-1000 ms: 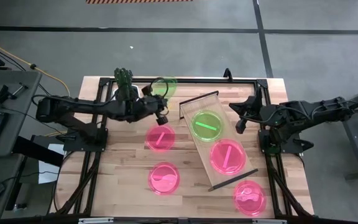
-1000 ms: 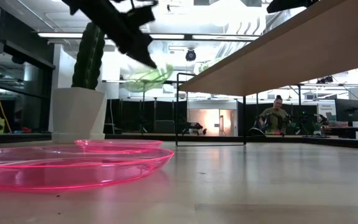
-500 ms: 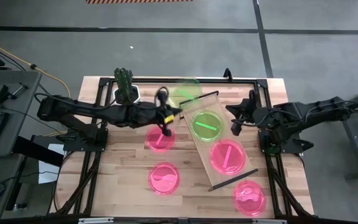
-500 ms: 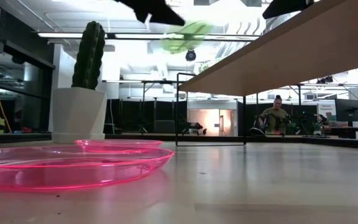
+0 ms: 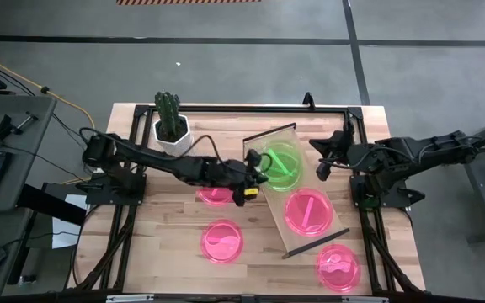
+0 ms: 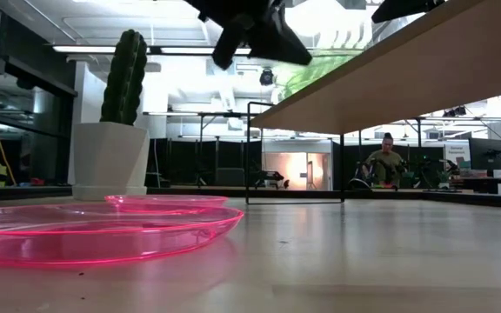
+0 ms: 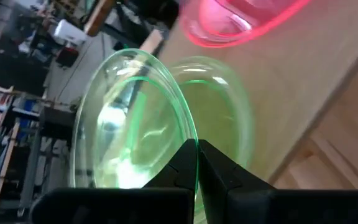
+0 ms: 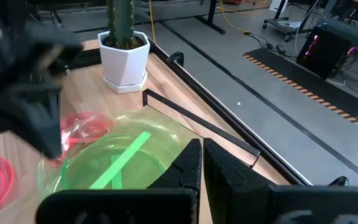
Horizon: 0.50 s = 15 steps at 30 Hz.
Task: Place and stack plates onto a shelf
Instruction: Stack the green plate on top of the other green plate on the shelf
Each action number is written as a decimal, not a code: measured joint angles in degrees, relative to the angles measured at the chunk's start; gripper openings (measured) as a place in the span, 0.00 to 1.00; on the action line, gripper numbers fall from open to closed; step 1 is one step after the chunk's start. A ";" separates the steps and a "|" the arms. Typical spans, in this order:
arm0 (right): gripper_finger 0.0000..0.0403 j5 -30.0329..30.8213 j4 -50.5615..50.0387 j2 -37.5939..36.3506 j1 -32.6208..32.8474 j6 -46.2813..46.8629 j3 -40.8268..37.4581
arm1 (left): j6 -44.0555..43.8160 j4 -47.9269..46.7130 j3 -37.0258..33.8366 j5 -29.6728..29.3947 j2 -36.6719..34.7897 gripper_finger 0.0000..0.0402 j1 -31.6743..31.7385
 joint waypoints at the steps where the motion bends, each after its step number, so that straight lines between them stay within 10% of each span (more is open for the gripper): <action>1: 0.00 0.00 -0.03 -0.14 -0.01 0.00 0.00 | 0.39 -0.30 0.06 0.00 0.60 0.00 -0.44; 15: 0.00 0.02 -0.46 -0.22 -0.02 -0.02 0.00 | 0.06 -0.42 0.34 1.55 1.35 0.00 -1.25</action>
